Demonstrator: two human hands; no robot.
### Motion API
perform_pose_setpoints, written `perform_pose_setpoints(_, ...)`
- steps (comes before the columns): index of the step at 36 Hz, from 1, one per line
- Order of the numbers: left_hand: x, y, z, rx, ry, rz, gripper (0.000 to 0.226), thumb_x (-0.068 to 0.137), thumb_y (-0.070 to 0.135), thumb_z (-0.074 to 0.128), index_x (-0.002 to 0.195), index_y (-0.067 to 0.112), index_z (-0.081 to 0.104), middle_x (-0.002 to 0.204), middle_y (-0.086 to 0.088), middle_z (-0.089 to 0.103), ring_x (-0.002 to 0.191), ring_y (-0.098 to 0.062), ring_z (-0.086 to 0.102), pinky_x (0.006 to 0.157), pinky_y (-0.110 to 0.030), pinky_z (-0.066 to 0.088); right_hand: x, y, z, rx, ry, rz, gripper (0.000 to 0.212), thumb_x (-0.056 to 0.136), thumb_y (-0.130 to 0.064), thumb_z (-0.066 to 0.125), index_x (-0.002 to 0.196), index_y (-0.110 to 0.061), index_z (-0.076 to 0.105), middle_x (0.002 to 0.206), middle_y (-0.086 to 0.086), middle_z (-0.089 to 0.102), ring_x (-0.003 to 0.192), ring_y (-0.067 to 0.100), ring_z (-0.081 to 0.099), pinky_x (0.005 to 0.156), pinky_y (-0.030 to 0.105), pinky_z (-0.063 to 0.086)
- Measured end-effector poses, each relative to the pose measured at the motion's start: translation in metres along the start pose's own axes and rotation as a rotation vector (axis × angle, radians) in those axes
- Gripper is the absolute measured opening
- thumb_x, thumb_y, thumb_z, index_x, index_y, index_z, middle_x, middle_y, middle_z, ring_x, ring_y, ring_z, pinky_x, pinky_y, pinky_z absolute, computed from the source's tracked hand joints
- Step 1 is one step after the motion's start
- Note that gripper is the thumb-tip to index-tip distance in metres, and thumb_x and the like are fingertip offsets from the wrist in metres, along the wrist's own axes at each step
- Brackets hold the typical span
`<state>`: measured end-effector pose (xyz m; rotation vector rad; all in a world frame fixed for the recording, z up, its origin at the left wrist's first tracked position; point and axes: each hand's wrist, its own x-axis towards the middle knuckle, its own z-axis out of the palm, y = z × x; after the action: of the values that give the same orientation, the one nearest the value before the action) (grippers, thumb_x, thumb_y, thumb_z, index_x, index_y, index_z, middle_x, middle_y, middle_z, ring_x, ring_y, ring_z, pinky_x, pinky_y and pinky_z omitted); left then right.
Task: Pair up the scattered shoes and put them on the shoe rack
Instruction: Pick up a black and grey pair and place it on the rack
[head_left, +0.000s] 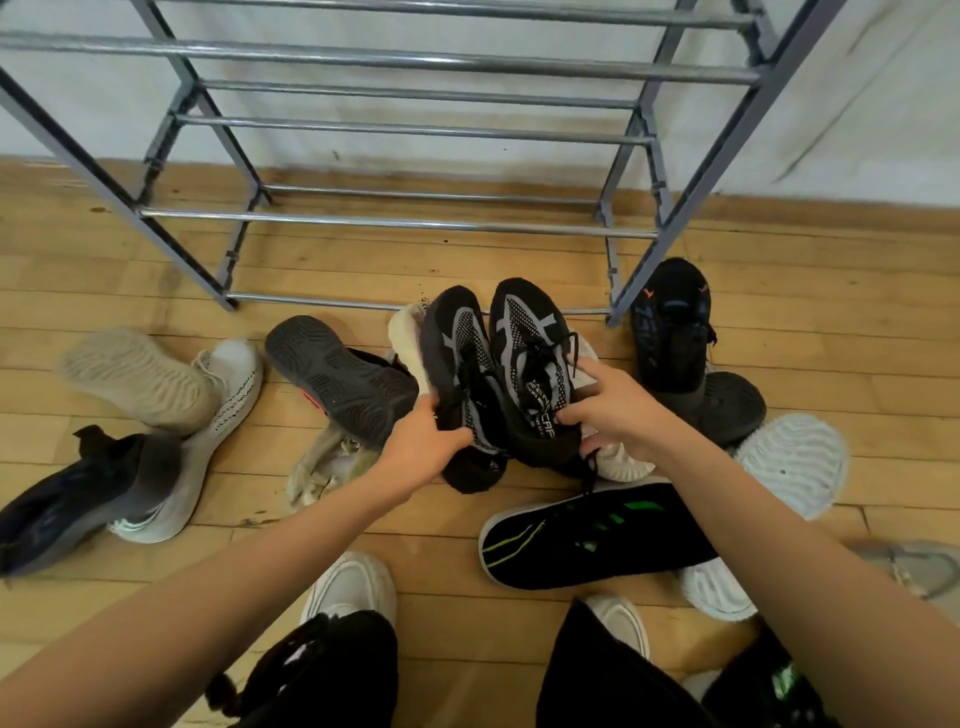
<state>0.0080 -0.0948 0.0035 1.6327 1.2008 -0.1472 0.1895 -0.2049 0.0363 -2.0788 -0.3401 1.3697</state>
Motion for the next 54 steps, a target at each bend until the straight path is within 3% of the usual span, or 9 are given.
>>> perform_pose_setpoints(5,0.002,-0.002,-0.031,-0.146,0.12,0.08,0.054,0.084,0.02,0.061,0.135,0.017,0.043,0.112,0.002,0.058,0.099,-0.016,0.057,0.084,-0.036,0.053,-0.001,-0.023,0.003,0.113,-0.038,-0.106,0.067,0.085,0.011,0.056,0.138,-0.028,0.042,0.106,0.004,0.063,0.095,0.022,0.061,0.067,0.036,0.056)
perform_pose_setpoints(13,0.037,-0.011,-0.107,-0.313,0.226,-0.007,0.051,0.081,0.015,0.059,0.131,0.022,0.053,0.109,-0.005,0.068,0.096,-0.024,0.065,0.085,-0.046,0.056,0.023,-0.06,0.028,0.033,0.025,-0.18,0.067,0.084,0.011,0.055,0.136,-0.029,0.044,0.124,0.009,0.06,0.108,0.028,0.059,0.087,0.049,0.055)
perform_pose_setpoints(24,0.104,-0.014,-0.181,-0.577,0.239,-0.042,0.043,0.087,-0.008,0.044,0.123,0.012,0.056,0.097,-0.01,0.066,0.074,-0.016,0.062,0.045,-0.018,0.053,0.076,-0.13,0.088,0.04,-0.023,-0.161,0.065,0.089,0.012,0.048,0.142,-0.023,0.037,0.115,0.01,0.059,0.101,0.025,0.056,0.089,0.046,0.053)
perform_pose_setpoints(28,0.128,-0.007,-0.199,-0.552,0.29,-0.009,0.047,0.089,-0.009,0.042,0.129,0.011,0.053,0.109,-0.011,0.063,0.086,-0.021,0.06,0.062,-0.026,0.05,0.103,-0.152,0.11,0.0,0.04,-0.204,0.058,0.089,0.008,0.051,0.14,-0.018,0.039,0.13,0.011,0.056,0.117,0.03,0.055,0.096,0.047,0.049)
perform_pose_setpoints(34,0.172,-0.014,-0.23,-0.425,0.304,-0.033,0.056,0.087,-0.013,0.036,0.135,0.015,0.048,0.125,-0.011,0.058,0.113,-0.03,0.055,0.094,-0.04,0.048,0.149,-0.171,0.144,-0.157,0.099,-0.151,0.027,0.095,-0.007,0.046,0.121,-0.008,0.052,0.115,0.013,0.06,0.106,0.029,0.059,0.095,0.046,0.051)
perform_pose_setpoints(39,0.191,-0.026,-0.241,-0.392,0.339,-0.059,0.055,0.086,-0.012,0.036,0.131,0.014,0.052,0.122,-0.017,0.06,0.107,-0.029,0.058,0.084,-0.035,0.049,0.174,-0.187,0.159,-0.226,0.13,-0.183,0.057,0.097,-0.011,0.046,0.149,-0.022,0.025,0.124,0.011,0.052,0.092,0.021,0.058,0.07,0.025,0.044)
perform_pose_setpoints(45,0.207,-0.036,-0.242,-0.433,0.356,-0.097,0.056,0.091,-0.011,0.029,0.136,0.015,0.049,0.132,-0.016,0.055,0.119,-0.03,0.053,0.092,-0.034,0.047,0.187,-0.183,0.173,-0.152,0.148,-0.205,0.056,0.094,-0.005,0.05,0.145,-0.019,0.032,0.136,0.011,0.051,0.118,0.028,0.054,0.09,0.03,0.046)
perform_pose_setpoints(50,0.211,-0.031,-0.237,-0.404,0.371,-0.106,0.058,0.092,-0.013,0.026,0.139,0.016,0.043,0.134,-0.017,0.052,0.123,-0.031,0.05,0.098,-0.037,0.046,0.19,-0.18,0.178,-0.101,0.165,-0.214,0.063,0.091,0.002,0.051,0.146,-0.02,0.031,0.132,0.01,0.052,0.116,0.026,0.054,0.083,0.025,0.043)
perform_pose_setpoints(54,0.215,-0.034,-0.237,-0.374,0.388,-0.101,0.059,0.093,-0.011,0.026,0.141,0.02,0.04,0.137,-0.017,0.05,0.123,-0.031,0.05,0.095,-0.036,0.046,0.19,-0.178,0.177,-0.081,0.147,-0.232,0.067,0.088,0.0,0.057,0.146,-0.022,0.03,0.133,0.011,0.052,0.118,0.027,0.053,0.095,0.042,0.051)
